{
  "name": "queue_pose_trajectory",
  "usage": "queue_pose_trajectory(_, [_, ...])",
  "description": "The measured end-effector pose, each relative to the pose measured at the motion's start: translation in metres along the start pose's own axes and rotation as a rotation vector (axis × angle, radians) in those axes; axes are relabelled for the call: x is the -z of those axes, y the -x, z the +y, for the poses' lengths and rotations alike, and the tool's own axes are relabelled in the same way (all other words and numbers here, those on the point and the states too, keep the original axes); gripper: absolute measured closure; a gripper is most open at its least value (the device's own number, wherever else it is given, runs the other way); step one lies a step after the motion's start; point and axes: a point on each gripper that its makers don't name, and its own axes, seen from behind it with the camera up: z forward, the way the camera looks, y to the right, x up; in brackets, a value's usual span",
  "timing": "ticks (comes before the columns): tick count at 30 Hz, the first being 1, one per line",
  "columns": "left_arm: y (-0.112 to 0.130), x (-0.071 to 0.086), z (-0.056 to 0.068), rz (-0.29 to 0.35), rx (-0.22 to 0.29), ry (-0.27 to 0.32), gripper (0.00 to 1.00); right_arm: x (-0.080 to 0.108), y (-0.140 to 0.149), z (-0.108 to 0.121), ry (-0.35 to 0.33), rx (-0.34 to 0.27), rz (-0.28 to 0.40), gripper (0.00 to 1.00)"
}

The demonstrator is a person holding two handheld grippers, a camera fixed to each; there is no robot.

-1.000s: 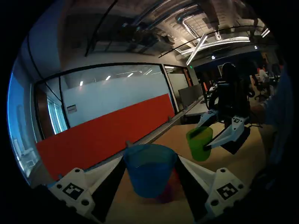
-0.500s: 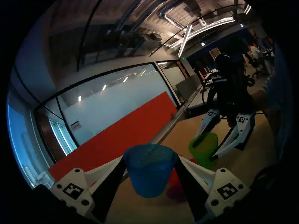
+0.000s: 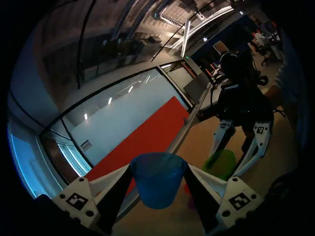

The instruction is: Pour water

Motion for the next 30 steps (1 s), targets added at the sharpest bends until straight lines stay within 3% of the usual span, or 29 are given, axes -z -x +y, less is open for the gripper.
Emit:
queue_pose_trajectory(9, [-0.009, -0.002, 0.001, -0.001, -0.093, -0.004, 0.12, -0.009, 0.002, -0.010, -0.026, 0.002, -0.003, 0.09])
queue_pose_trajectory(30, [-0.020, -0.012, 0.000, -0.001, -0.256, -0.021, 0.12, -0.015, 0.000, -0.019, -0.045, 0.007, -0.002, 0.09])
